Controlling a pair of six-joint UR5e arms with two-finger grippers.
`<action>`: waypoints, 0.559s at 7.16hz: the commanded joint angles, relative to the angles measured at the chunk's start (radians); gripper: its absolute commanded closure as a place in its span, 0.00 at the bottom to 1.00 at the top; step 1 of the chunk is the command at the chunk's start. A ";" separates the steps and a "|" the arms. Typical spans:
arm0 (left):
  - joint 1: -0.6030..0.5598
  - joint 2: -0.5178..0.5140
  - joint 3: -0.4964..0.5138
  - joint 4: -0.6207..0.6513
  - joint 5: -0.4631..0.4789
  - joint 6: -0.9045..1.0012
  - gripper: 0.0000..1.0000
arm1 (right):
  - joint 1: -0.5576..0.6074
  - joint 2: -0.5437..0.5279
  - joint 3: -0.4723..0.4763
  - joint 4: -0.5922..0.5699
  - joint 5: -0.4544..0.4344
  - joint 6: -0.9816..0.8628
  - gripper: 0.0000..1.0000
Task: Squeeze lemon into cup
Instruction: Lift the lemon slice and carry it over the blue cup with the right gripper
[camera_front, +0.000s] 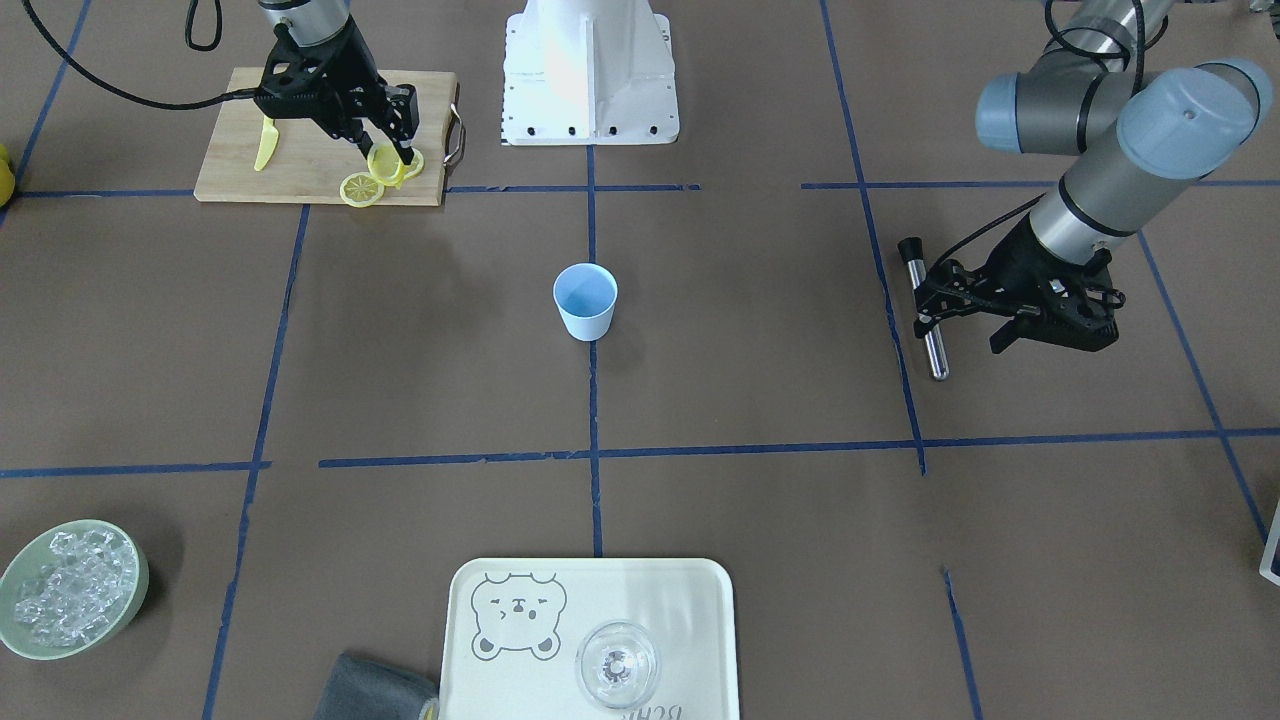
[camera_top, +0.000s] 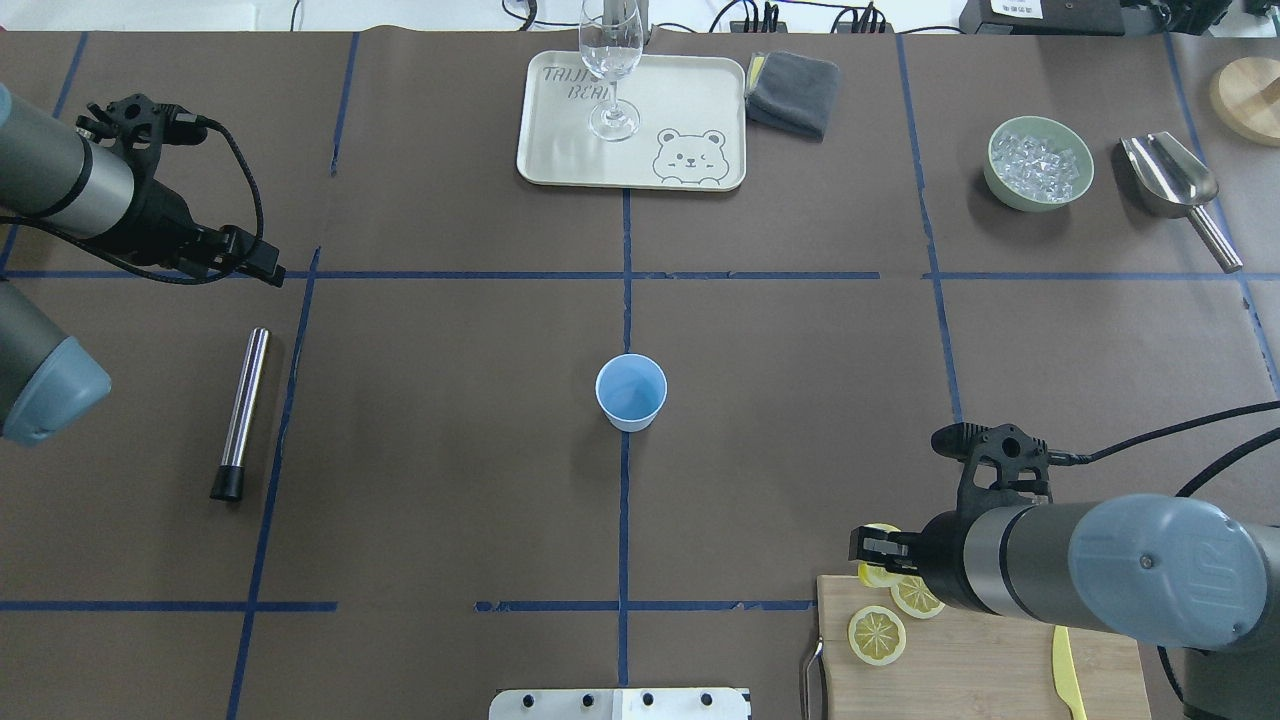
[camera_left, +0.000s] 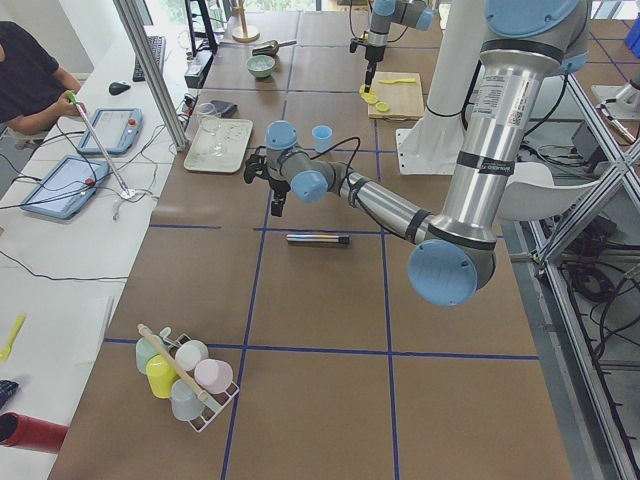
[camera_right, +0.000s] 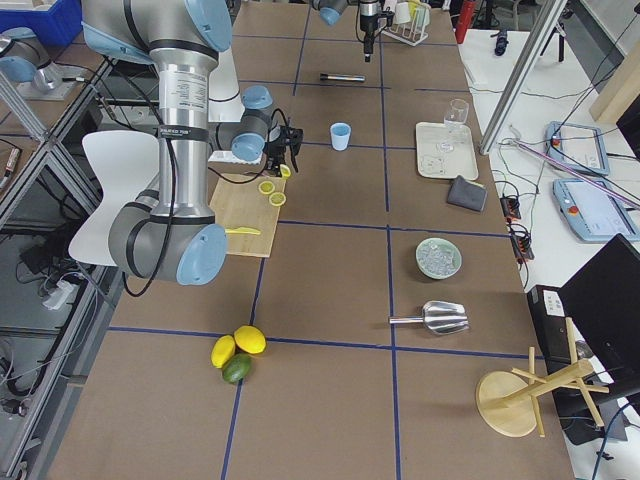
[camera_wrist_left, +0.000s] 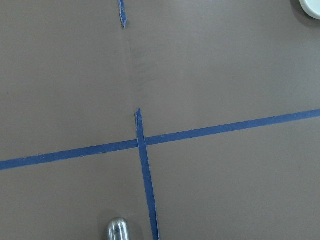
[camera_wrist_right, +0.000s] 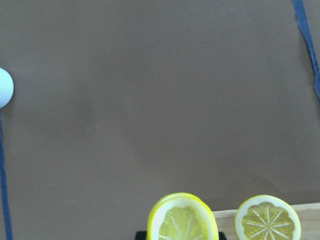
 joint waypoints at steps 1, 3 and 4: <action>0.000 0.000 0.004 -0.001 0.000 0.000 0.00 | 0.047 0.145 -0.005 -0.146 0.035 -0.001 0.49; 0.000 0.000 0.004 -0.001 0.000 0.000 0.00 | 0.086 0.427 -0.077 -0.398 0.033 -0.013 0.48; 0.000 0.000 0.004 -0.001 0.000 0.000 0.00 | 0.099 0.496 -0.135 -0.412 0.027 -0.013 0.48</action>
